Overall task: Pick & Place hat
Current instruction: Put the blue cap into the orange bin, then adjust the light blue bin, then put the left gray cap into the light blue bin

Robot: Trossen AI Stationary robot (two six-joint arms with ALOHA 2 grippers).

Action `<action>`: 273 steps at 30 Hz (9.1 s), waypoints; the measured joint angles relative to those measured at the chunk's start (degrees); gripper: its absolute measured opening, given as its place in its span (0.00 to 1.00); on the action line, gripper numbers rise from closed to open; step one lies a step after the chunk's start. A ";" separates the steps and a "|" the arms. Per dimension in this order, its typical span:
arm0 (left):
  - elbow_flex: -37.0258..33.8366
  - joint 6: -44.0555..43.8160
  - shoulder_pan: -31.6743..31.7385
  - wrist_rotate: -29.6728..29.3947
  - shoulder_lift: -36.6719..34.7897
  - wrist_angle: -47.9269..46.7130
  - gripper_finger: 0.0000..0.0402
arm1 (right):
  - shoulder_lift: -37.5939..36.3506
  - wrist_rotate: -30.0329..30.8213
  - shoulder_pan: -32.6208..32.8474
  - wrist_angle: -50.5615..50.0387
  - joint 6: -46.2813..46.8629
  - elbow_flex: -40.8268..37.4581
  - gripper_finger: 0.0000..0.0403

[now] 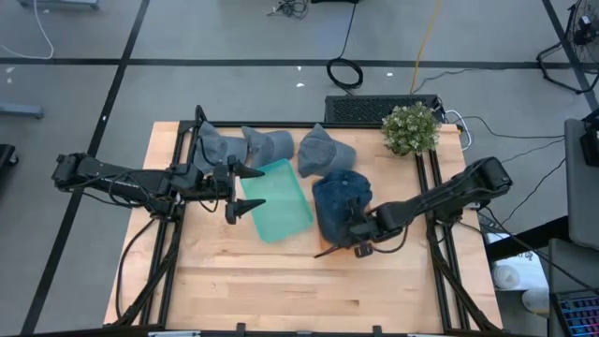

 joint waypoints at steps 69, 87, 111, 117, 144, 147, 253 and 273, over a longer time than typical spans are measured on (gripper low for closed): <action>24.30 -21.30 -8.53 17.79 48.11 -49.19 0.99 | -35.17 -3.09 15.87 54.19 -0.66 -28.11 0.00; 26.10 -29.38 -7.54 15.09 47.98 -74.83 0.99 | -35.17 -3.10 15.87 54.32 -0.46 -28.11 0.00; 32.54 -5.95 1.95 -10.74 48.62 -52.63 0.99 | -35.12 -3.08 15.87 53.54 -0.65 -28.11 0.00; 32.54 -0.56 1.67 -4.52 48.63 -42.98 0.99 | -35.12 -3.08 15.87 53.49 -0.64 -28.11 0.00; 32.52 -24.50 2.36 -14.28 48.39 -74.86 0.99 | -35.12 -3.08 15.86 52.60 -0.66 -28.11 0.00; 32.52 -27.42 2.36 -15.39 48.39 -78.57 0.99 | -35.12 -3.06 15.86 52.60 -0.66 -28.11 0.00; 33.44 6.28 58.55 -1.53 35.42 -78.19 0.01 | -35.14 -2.88 10.18 55.64 -6.25 -28.11 0.00; 43.74 14.71 38.53 -1.42 10.80 -60.37 0.02 | -35.14 -2.86 10.18 55.61 -6.27 -28.11 0.00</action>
